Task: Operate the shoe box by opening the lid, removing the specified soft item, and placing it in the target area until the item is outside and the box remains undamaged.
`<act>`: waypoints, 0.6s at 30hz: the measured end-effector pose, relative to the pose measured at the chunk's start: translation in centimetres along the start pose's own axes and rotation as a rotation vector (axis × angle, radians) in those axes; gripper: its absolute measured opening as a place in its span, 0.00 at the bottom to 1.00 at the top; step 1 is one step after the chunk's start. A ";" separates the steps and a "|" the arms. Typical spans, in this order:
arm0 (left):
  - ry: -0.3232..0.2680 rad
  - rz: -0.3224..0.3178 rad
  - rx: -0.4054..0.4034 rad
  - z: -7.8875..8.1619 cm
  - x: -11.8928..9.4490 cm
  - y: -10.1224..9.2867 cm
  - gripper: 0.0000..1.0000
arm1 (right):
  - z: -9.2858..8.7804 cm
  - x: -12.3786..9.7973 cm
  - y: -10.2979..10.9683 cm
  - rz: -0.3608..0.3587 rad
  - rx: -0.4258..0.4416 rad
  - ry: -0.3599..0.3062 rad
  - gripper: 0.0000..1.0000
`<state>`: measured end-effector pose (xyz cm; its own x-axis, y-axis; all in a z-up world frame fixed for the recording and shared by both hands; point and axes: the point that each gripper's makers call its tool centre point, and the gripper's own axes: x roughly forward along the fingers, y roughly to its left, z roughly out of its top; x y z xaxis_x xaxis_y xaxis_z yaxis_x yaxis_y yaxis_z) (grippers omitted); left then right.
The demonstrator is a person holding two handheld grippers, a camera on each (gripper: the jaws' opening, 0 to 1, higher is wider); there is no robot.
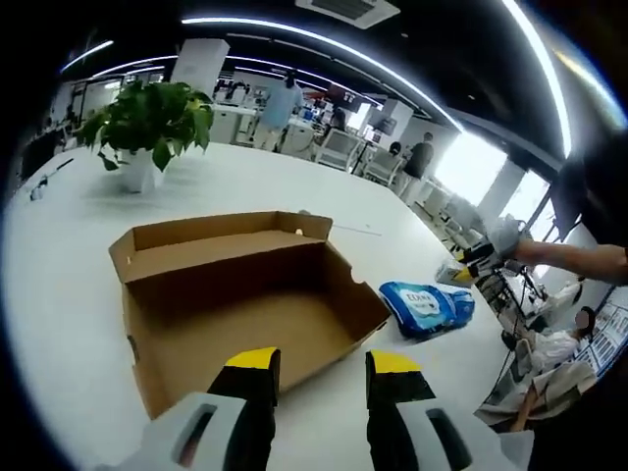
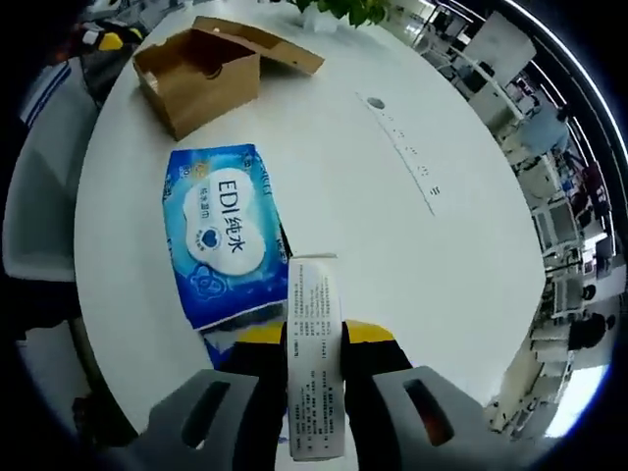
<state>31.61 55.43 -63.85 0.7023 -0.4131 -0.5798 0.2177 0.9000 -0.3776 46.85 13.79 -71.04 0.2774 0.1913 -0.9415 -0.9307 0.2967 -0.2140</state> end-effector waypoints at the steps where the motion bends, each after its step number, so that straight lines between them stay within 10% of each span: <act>1: 0.001 0.001 0.001 0.0 -0.1 -0.1 0.35 | -0.3 0.4 -0.1 0.007 -0.012 0.011 0.18; 18: 0.031 -0.016 0.030 0.7 1.2 -1.7 0.35 | -3.2 3.4 -0.2 0.046 -0.159 0.123 0.18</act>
<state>32.50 53.47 -63.37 0.6776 -0.4313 -0.5957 0.2496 0.8968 -0.3653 47.25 11.36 -75.05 0.2118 0.0825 -0.9738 -0.9703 0.1369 -0.1994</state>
